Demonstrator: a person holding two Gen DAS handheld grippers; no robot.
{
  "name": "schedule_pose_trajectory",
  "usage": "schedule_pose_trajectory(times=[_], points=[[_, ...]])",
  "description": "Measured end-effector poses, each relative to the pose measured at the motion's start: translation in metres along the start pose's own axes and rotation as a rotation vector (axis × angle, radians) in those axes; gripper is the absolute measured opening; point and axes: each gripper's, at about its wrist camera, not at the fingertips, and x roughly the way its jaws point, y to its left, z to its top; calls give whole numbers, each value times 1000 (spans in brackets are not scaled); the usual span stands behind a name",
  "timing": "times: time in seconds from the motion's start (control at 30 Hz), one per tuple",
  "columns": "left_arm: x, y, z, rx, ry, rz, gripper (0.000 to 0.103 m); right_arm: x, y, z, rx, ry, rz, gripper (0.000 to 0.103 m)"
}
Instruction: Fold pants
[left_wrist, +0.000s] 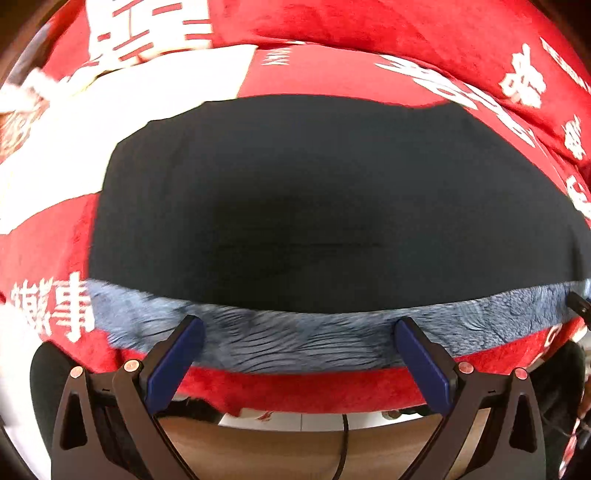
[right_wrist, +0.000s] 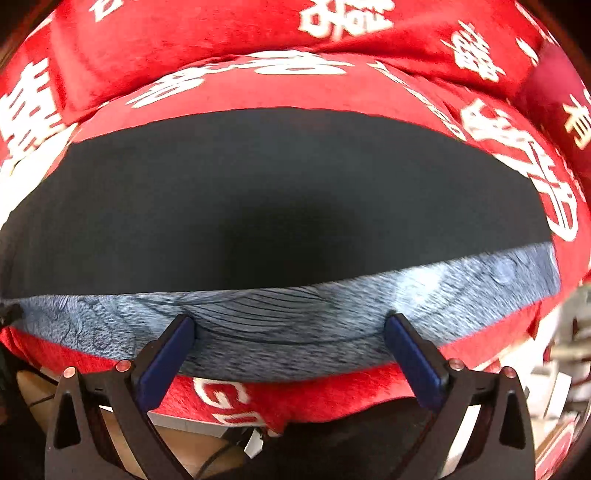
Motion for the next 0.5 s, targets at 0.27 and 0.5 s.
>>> schedule_pose_trajectory(times=[0.27, 0.5], points=[[-4, 32, 73, -157, -76, 64, 103, -20, 84, 42, -104, -161, 137, 103], [28, 82, 108, -346, -14, 78, 103, -12, 181, 96, -124, -228, 357, 103]])
